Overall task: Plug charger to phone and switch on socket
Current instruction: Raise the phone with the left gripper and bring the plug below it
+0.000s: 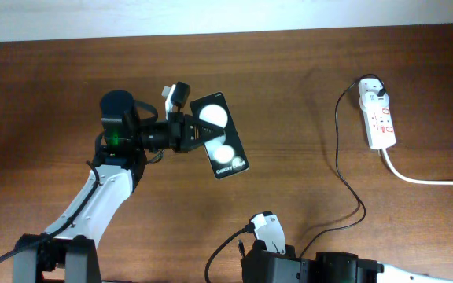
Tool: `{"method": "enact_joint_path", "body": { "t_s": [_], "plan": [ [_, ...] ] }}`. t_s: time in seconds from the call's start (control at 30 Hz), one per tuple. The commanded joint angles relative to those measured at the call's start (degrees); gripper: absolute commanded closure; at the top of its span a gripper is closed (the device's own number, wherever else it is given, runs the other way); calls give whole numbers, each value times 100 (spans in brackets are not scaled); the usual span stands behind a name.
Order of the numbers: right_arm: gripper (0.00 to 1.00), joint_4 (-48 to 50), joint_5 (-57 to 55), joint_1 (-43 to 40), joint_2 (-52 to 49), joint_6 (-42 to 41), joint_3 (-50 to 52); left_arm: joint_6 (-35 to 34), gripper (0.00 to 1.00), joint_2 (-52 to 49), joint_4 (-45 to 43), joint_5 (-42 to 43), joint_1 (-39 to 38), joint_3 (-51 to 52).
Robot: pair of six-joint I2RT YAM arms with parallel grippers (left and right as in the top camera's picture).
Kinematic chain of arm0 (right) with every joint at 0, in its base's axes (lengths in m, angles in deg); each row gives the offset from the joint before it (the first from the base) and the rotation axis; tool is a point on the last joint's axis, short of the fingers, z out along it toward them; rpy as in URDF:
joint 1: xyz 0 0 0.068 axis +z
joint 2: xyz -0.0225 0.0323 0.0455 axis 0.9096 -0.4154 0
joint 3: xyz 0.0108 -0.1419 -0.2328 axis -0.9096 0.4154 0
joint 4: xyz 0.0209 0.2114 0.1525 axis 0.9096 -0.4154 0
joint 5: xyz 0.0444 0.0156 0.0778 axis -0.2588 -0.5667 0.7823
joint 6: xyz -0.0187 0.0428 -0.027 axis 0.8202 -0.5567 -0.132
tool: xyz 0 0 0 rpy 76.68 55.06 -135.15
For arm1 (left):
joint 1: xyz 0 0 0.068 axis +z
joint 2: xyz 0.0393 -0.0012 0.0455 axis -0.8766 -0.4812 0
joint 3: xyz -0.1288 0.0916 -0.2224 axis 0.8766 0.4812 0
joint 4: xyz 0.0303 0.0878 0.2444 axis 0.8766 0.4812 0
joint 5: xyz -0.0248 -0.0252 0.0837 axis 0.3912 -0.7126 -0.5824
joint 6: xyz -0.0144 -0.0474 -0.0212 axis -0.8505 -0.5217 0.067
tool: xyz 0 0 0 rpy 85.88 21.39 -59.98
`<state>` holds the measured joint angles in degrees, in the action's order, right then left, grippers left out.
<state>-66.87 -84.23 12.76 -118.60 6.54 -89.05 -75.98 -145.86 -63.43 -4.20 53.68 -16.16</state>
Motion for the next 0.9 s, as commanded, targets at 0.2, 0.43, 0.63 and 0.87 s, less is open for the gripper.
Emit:
{"method": "enact_joint_path", "body": {
  "t_s": [0.2,0.43,0.63,0.87],
  "plan": [
    [96,15,125,52,11,-9,22,155,100,17,-57,118,-2,-87],
    [96,-87,-479,46,-372,37,20,260,100,17,-57,144,-2,-87],
    [96,562,-1141,37,-107,568,4,481,100,17,-55,212,-2,-85],
    [96,664,-621,-1086,-83,1840,-323,872,100,17,-55,557,-2,-85]
  ]
}}
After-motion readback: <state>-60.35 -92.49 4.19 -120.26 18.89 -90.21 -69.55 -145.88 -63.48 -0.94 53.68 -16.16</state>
